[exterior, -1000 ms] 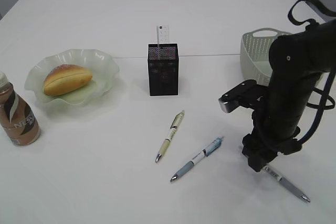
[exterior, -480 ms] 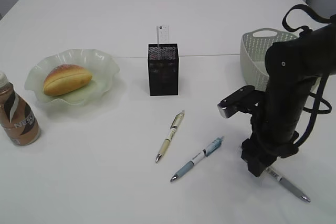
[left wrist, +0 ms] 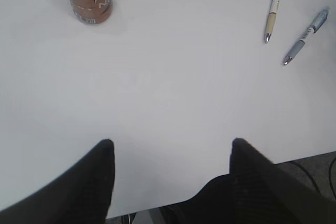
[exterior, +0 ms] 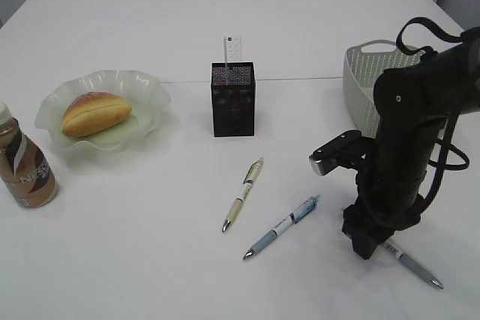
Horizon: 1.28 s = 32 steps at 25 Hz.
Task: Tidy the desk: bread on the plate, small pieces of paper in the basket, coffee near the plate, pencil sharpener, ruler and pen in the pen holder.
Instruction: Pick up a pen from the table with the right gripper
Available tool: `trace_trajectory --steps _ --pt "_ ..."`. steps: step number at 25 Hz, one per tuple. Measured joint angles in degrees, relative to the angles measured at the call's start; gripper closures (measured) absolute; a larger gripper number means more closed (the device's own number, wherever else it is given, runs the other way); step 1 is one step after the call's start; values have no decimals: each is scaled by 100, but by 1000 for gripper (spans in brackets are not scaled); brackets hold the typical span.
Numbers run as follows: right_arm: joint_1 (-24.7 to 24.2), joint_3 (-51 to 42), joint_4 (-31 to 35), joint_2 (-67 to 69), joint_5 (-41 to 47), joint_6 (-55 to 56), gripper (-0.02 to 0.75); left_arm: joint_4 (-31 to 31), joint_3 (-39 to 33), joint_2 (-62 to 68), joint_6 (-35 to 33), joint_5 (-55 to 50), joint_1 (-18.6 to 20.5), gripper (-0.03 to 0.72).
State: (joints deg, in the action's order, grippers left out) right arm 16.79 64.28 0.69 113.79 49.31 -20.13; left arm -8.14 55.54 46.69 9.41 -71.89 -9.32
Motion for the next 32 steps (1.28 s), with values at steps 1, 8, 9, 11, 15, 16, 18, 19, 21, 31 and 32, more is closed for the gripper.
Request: trace_trajectory --steps 1,8,9,11,15,16,18,19,21,31,32 --pt "0 0 0 0 0 0 225 0 0 0 0 0 0 191" --pt "0 12 -26 25 160 11 282 55 0 0 0 0 0 191" --pt "0 12 -26 25 196 10 283 65 0 0 0 0 0 191" --pt "0 12 -26 28 261 10 288 65 0 0 0 0 0 191" --pt "0 12 -69 37 307 10 334 65 0 0 0 0 0 191" --pt "0 12 -69 37 307 10 354 76 0 0 0 0 0 191" --pt "0 12 -69 37 307 10 397 76 0 0 0 0 0 191" --pt "0 12 -69 37 307 10 425 76 0 0 0 0 0 191" --pt "0 12 -69 37 307 10 500 76 0 0 0 0 0 191" --pt "0 22 -69 37 302 -59 642 76 0 0 0 0 0 191" --pt "0 48 -69 49 379 -33 642 76 0 0 0 0 0 191"
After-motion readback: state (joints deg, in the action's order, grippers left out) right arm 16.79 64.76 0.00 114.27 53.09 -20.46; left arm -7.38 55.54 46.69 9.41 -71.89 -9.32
